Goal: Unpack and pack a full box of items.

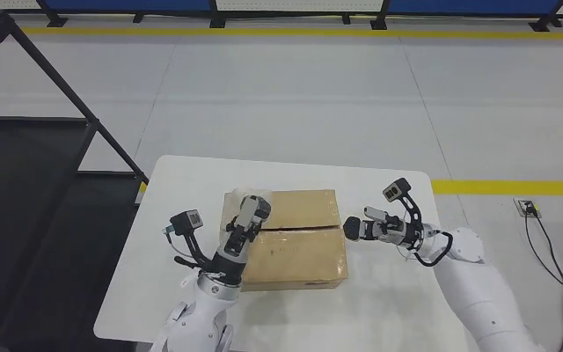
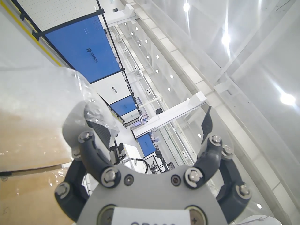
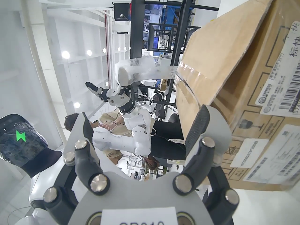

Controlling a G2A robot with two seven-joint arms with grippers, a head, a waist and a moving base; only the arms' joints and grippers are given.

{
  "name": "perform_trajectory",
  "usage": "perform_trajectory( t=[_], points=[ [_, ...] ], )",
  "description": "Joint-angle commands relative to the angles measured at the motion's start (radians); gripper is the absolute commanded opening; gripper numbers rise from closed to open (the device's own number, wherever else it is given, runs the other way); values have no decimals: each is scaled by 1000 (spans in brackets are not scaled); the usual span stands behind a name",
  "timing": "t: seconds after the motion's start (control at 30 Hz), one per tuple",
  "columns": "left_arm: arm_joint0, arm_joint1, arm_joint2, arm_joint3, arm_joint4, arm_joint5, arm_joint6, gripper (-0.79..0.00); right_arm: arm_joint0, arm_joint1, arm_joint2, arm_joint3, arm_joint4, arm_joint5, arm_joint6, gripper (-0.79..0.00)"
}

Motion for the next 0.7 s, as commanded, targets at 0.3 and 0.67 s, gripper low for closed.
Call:
perform_trajectory(
  t=[0.3, 0.67],
  points=[
    [-49, -15, 67, 77, 56, 33, -4, 0, -101, 33, 90, -64, 33, 10, 9, 0],
    [-99, -33, 141, 140, 97, 59, -17, 0, -142, 50, 137, -53, 65, 16, 15, 0]
  ],
)
